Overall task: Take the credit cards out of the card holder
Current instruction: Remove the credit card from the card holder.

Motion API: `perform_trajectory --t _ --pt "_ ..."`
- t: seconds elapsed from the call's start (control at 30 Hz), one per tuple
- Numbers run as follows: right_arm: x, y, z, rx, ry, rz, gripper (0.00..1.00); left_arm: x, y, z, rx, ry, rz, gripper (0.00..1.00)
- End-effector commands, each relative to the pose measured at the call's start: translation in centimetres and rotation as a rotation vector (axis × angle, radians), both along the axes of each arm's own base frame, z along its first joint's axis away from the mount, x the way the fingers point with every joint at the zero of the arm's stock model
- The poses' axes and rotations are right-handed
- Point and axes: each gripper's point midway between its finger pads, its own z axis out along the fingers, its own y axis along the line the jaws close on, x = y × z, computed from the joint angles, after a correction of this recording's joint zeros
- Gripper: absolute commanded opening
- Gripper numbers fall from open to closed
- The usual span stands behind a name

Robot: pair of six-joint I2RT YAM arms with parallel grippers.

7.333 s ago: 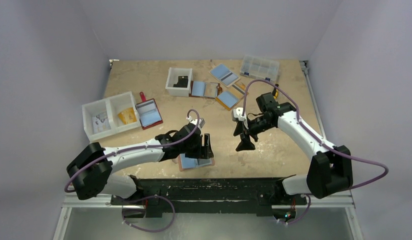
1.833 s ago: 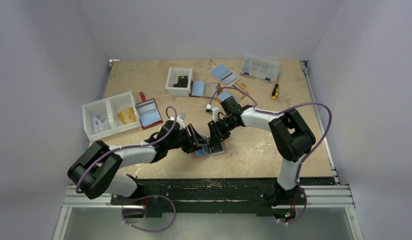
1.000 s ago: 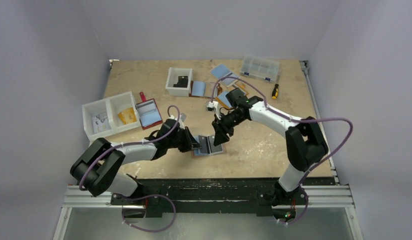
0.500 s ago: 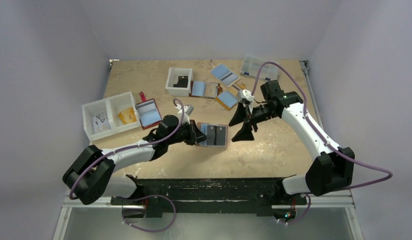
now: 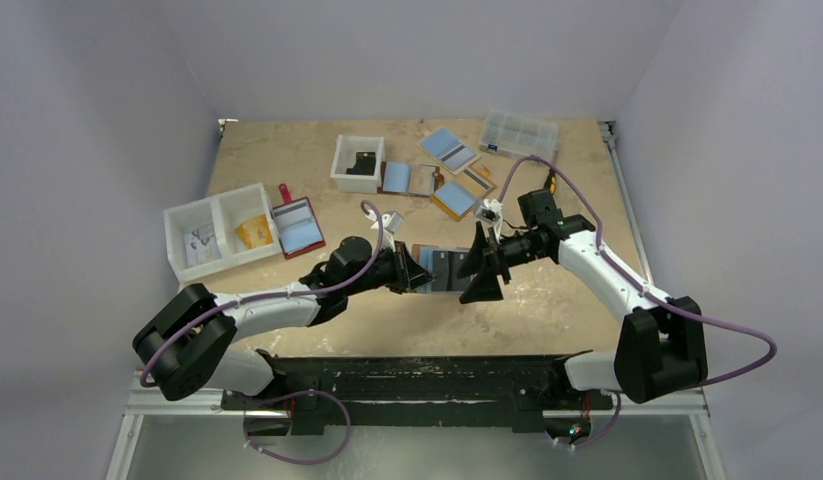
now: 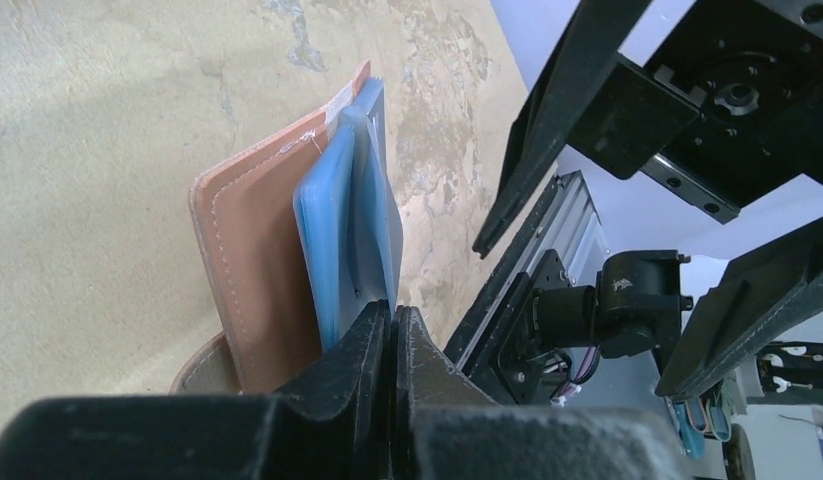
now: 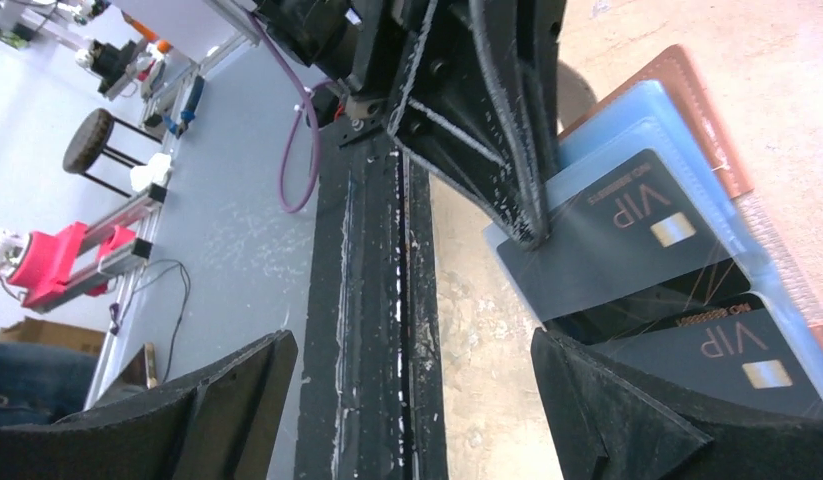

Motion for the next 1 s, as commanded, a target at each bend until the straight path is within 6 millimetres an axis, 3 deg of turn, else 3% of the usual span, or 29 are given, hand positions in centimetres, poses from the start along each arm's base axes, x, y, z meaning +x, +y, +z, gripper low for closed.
perform_trajectory --t 0.0,0.4,0.97 --pt "1.4 0.9 1.7 0.076 0.041 -0.041 0.99 1.4 -1.3 4.6 -0.119 -0.094 0.043 0.0" --pt "4.4 0.1 1.9 0.124 0.178 -0.166 0.92 0.9 -1.5 4.5 -0.15 -0.078 0.064 0.0" --pt "4.2 -0.6 1.6 0.159 0.283 -0.221 0.94 0.1 -2.3 5.9 -0.222 -0.095 0.033 0.0"
